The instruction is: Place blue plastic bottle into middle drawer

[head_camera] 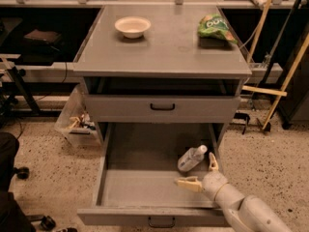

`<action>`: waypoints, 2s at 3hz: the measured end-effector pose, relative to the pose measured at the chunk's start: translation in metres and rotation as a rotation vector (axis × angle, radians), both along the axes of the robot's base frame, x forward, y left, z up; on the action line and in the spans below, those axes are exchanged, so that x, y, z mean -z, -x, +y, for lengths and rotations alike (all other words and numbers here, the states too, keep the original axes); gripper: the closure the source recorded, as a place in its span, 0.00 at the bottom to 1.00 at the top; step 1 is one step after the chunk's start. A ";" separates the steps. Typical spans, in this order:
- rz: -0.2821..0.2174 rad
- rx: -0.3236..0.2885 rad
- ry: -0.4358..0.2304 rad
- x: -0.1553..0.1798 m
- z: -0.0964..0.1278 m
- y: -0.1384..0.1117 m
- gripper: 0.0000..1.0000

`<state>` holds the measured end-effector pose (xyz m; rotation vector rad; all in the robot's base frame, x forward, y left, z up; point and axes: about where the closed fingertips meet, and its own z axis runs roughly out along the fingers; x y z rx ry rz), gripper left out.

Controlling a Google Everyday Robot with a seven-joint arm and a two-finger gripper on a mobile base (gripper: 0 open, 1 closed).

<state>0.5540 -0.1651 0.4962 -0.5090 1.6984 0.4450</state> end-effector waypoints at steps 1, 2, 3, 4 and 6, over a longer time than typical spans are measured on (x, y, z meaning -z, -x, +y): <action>-0.044 0.070 0.050 -0.099 0.001 0.020 0.00; -0.052 0.133 0.050 -0.188 0.002 0.040 0.00; -0.080 0.136 0.118 -0.220 0.002 0.041 0.00; -0.081 0.136 0.119 -0.220 0.002 0.041 0.00; -0.135 0.217 0.084 -0.364 -0.047 -0.015 0.00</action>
Offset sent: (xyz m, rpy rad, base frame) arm -0.0630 -0.0121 0.3732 -0.2452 -0.1424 -0.2126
